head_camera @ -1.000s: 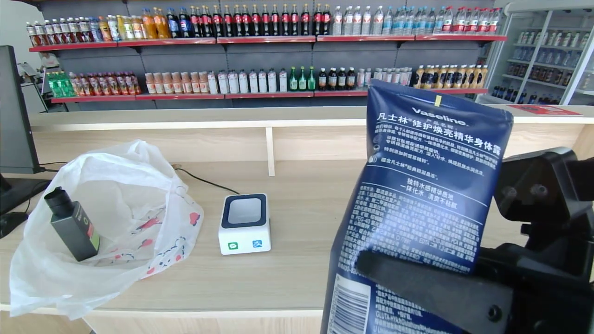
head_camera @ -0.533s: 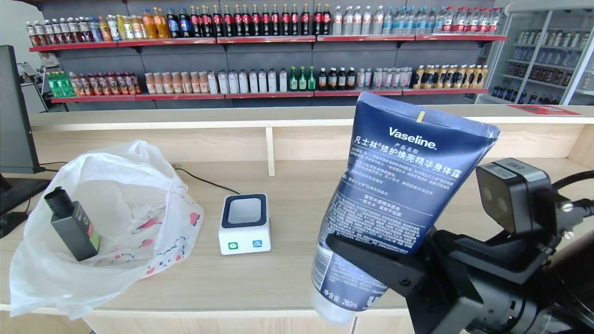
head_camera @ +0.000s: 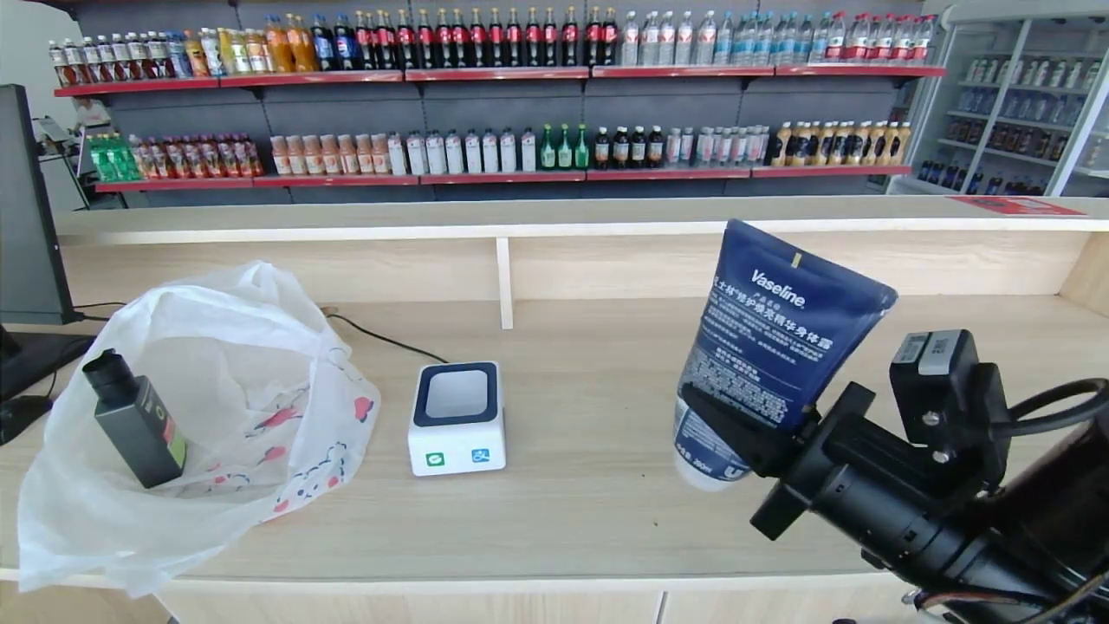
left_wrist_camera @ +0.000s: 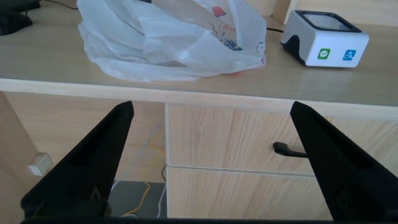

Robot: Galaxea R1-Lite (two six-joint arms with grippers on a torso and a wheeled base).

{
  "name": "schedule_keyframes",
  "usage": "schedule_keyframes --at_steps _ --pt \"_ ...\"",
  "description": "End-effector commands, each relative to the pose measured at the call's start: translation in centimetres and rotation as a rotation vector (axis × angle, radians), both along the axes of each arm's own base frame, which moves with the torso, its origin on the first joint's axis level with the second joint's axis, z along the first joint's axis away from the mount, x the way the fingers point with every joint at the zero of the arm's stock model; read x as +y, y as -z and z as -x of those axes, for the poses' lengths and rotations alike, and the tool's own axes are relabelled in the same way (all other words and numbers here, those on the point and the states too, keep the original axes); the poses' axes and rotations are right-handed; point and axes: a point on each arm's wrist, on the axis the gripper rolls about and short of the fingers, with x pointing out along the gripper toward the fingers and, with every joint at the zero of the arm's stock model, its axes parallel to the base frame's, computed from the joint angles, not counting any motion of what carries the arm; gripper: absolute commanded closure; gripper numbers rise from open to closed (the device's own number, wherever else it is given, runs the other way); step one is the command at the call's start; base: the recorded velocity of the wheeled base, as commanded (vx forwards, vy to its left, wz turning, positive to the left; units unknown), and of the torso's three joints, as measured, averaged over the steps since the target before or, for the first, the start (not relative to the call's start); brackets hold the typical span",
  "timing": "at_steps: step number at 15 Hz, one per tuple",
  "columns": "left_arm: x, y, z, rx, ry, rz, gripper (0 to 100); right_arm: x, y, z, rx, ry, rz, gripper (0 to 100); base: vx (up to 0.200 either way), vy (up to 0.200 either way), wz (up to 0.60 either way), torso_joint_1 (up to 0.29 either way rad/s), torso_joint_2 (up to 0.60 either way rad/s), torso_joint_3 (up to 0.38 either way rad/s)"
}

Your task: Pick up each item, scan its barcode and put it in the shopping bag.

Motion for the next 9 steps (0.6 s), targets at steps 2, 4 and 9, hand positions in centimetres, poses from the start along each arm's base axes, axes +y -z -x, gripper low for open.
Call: schedule_keyframes --at_steps 2,4,9 --pt "0.0 0.0 0.0 -0.001 -0.001 0.001 0 -1.0 0.7 0.8 0.025 0.064 0.024 100 0.000 0.000 0.00 0.000 0.00 0.000" --pt "0.0 0.0 0.0 -0.001 -0.001 0.001 0 -1.3 1.0 1.0 0.044 0.067 0.031 100 0.000 0.000 0.00 0.000 0.00 0.000" --pt "0.0 0.0 0.0 -0.001 0.001 -0.002 0 -1.9 1.7 1.7 0.069 0.068 0.056 100 0.000 0.000 0.00 0.000 0.00 0.000"
